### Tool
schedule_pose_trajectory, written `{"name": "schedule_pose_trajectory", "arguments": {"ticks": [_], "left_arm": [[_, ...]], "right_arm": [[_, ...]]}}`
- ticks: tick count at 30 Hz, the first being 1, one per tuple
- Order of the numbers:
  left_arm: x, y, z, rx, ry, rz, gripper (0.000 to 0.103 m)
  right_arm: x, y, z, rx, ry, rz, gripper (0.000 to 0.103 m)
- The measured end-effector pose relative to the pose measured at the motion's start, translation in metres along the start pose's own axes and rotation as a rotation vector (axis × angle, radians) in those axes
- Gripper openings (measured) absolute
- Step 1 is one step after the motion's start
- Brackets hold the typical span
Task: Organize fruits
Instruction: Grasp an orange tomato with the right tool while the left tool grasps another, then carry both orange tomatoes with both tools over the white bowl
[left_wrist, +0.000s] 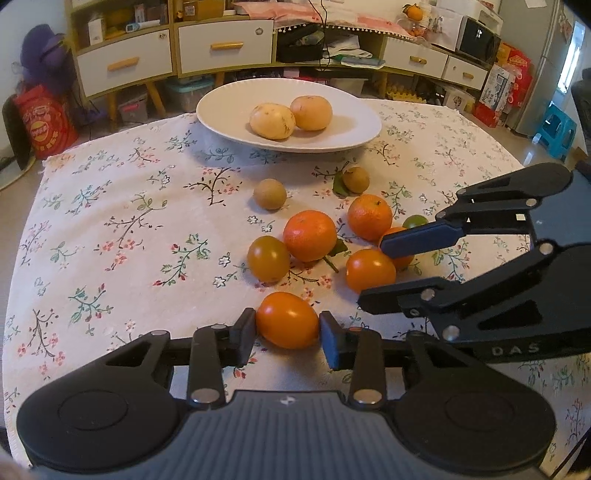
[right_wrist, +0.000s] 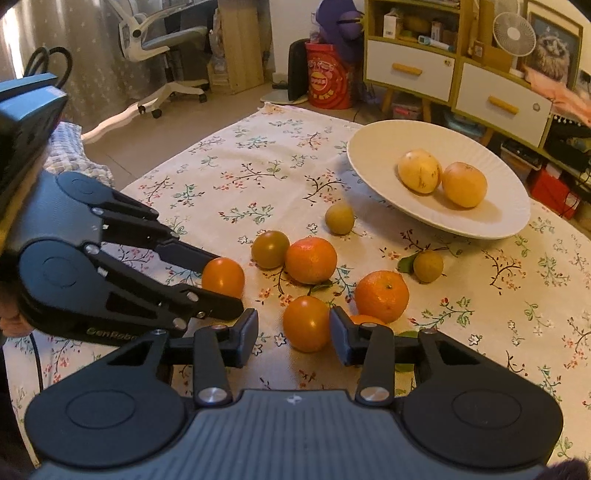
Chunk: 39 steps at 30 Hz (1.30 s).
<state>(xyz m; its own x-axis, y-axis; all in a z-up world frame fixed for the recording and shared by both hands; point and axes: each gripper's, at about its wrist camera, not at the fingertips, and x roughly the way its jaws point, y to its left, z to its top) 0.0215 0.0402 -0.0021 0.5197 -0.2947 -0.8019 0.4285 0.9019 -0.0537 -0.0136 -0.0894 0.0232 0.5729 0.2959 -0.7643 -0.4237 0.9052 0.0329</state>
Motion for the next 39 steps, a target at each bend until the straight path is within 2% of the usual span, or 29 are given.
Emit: {"name": "schedule_pose_trajectory", "arguments": {"ticks": [9, 18, 27, 39], "left_arm": [[-0.001, 0.002, 0.000, -0.003, 0.005, 0.006, 0.013], [-0.002, 0.002, 0.000, -0.007, 0.010, 0.010, 0.013], [-0.004, 0.004, 0.003, -0.009, 0.008, 0.009, 0.013], [-0.016, 0.009, 0.024, -0.032, -0.047, 0.013, 0.013]], "right_arm": [[0.013, 0.006, 0.001, -0.034, 0.043, -0.046, 0.030], [0.013, 0.007, 0.002, -0.039, 0.048, -0.049, 0.028], [0.007, 0.007, 0.007, -0.034, 0.026, -0.040, 0.028], [-0.010, -0.008, 0.021, 0.030, -0.041, -0.054, 0.028]]}}
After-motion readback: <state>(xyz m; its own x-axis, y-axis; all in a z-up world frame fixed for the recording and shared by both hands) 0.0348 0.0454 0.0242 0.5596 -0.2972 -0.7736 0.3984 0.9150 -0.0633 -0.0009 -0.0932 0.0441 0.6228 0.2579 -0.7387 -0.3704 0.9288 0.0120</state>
